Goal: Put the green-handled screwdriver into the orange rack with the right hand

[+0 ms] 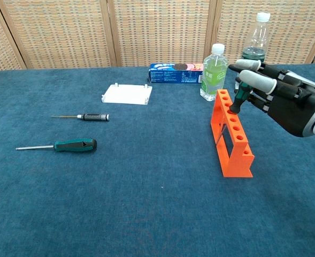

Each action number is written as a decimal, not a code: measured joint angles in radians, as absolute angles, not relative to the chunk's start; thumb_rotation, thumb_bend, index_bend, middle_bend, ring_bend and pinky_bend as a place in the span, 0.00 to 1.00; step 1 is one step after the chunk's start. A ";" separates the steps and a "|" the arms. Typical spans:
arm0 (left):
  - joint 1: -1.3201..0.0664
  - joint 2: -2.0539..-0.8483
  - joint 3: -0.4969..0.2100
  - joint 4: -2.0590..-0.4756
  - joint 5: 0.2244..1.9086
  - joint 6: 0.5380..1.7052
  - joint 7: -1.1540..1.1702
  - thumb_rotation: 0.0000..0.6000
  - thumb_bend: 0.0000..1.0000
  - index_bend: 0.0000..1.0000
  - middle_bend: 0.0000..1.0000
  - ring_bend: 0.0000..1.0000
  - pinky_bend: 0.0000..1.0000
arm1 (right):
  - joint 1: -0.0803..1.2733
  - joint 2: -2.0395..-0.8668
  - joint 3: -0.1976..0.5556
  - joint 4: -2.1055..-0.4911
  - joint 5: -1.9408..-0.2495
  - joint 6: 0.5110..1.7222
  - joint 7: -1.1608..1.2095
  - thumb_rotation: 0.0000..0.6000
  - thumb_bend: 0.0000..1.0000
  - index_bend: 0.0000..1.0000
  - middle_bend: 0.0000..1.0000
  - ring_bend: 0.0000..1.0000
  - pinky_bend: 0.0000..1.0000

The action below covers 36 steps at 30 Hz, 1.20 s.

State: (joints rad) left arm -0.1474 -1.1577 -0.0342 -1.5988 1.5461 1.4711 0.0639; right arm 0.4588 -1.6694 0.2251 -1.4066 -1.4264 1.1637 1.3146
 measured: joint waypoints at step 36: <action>-0.146 -1.158 -0.035 -1.597 1.544 1.474 0.061 1.00 0.00 0.00 0.00 0.00 0.00 | 0.444 -1.657 0.222 -1.413 -1.433 1.195 1.278 1.00 0.20 0.38 0.10 0.00 0.00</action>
State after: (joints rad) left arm -0.1462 -1.1583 -0.0351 -1.5970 1.5442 1.4739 0.0613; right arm 0.4444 -1.6565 0.2218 -1.4126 -1.4333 1.1948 1.2784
